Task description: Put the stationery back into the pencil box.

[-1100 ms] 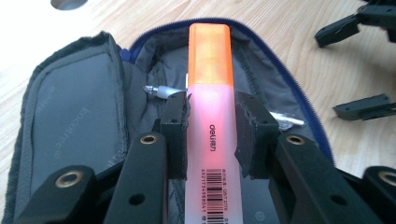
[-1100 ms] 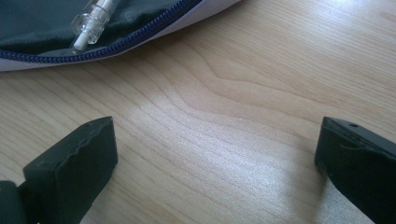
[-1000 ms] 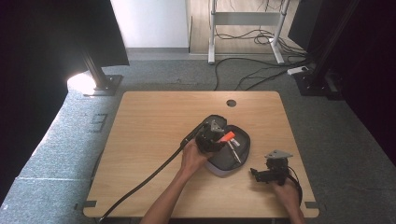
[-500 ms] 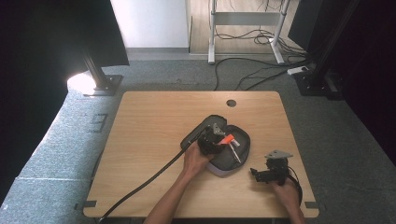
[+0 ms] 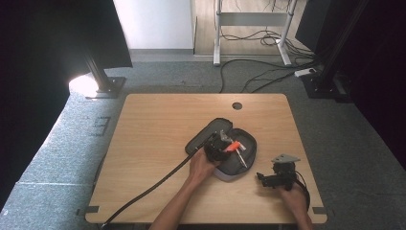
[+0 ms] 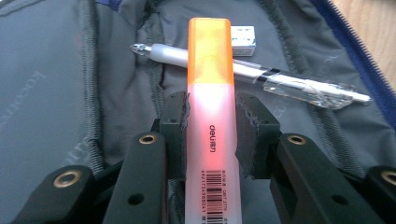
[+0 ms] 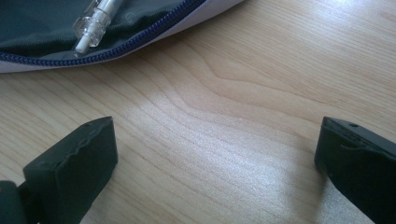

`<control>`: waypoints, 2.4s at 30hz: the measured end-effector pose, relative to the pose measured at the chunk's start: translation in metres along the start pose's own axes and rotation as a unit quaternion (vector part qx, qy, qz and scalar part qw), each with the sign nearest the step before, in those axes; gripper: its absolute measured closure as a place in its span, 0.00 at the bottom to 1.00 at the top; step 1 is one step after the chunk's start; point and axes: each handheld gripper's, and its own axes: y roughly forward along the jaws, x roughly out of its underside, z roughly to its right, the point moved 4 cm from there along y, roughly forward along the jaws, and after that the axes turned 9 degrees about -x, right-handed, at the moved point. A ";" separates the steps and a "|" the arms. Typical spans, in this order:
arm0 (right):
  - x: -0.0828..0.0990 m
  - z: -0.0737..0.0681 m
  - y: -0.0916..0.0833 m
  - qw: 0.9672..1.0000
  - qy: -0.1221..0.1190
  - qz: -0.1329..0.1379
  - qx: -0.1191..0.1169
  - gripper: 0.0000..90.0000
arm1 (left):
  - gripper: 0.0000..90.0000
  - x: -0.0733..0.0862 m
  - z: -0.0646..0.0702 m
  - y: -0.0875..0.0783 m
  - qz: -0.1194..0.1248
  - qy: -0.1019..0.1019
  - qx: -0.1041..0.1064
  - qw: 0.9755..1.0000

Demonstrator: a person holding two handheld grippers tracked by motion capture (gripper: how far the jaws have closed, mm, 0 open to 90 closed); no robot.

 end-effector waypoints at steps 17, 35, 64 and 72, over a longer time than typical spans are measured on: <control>0.000 0.000 0.000 1.000 0.000 0.000 0.000 0.00 | 0.50 -0.003 -0.003 -0.007 0.006 -0.003 0.017 1.000; 0.000 0.000 0.000 1.000 -0.001 0.000 0.000 0.00 | 0.09 -0.006 -0.010 -0.040 0.018 0.002 0.035 0.999; 0.000 0.000 0.000 1.000 0.001 0.000 0.001 0.00 | 0.00 0.014 -0.034 -0.108 0.076 0.013 0.001 0.997; 0.000 0.000 0.000 1.000 0.001 0.000 0.000 0.00 | 0.00 0.028 -0.043 -0.123 0.082 0.010 -0.008 0.997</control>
